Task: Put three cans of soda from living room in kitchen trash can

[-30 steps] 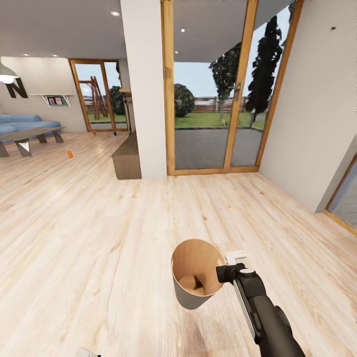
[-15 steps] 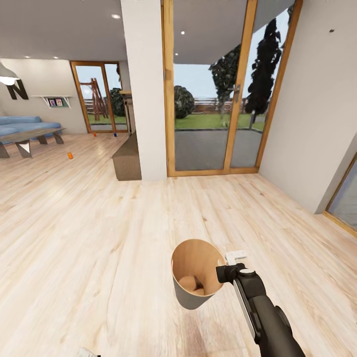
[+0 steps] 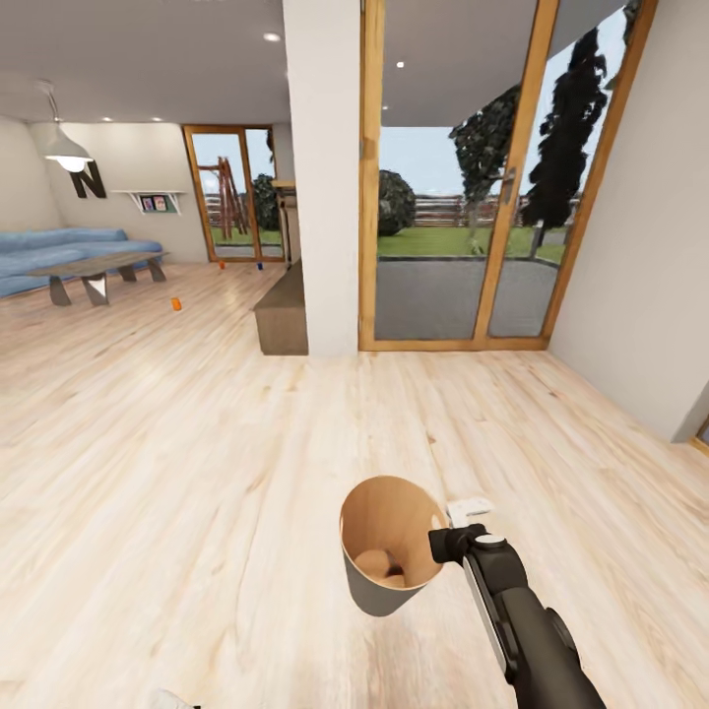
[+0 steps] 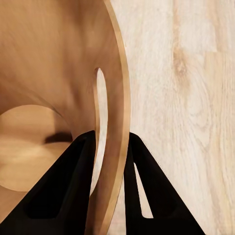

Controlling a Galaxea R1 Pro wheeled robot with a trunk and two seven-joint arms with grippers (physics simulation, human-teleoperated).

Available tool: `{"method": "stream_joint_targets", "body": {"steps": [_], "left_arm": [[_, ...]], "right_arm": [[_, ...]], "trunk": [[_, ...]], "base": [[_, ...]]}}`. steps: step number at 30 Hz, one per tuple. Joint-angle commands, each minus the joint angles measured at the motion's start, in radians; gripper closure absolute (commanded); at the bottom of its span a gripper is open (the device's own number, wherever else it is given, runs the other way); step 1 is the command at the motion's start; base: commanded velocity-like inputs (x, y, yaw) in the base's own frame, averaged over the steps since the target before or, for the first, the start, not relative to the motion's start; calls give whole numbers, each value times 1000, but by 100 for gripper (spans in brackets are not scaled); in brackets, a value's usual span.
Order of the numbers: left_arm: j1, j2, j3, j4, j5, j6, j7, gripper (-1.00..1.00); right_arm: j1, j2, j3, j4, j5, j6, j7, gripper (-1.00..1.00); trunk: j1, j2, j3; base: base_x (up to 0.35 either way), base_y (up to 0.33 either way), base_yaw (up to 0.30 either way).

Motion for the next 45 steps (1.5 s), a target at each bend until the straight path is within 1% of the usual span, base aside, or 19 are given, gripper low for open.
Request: {"method": "stream_joint_targets", "body": {"steps": [1,32,37,45], "left_arm": [[0,0,-1,0,-1,0,0,-100],[0,0,-3,0,-4,0,0,-100],[0,0,-3,0,-5,0,0,-100],[0,1,-3,0,-5,0,-1,-100]], "right_arm": [[0,0,0,0,-10,0,3,100],[0,0,0,0,-9,1,4,100],[0,-1,0,-8,-10,-8,8,100],[0,-1,-1,-34,-10,-10,53,100]], "trunk": [[0,0,0],[0,0,-1],[0,0,-1],[0,0,-1]], "base": [[0,0,278],[0,0,277],[0,0,100],[0,0,8]]}}
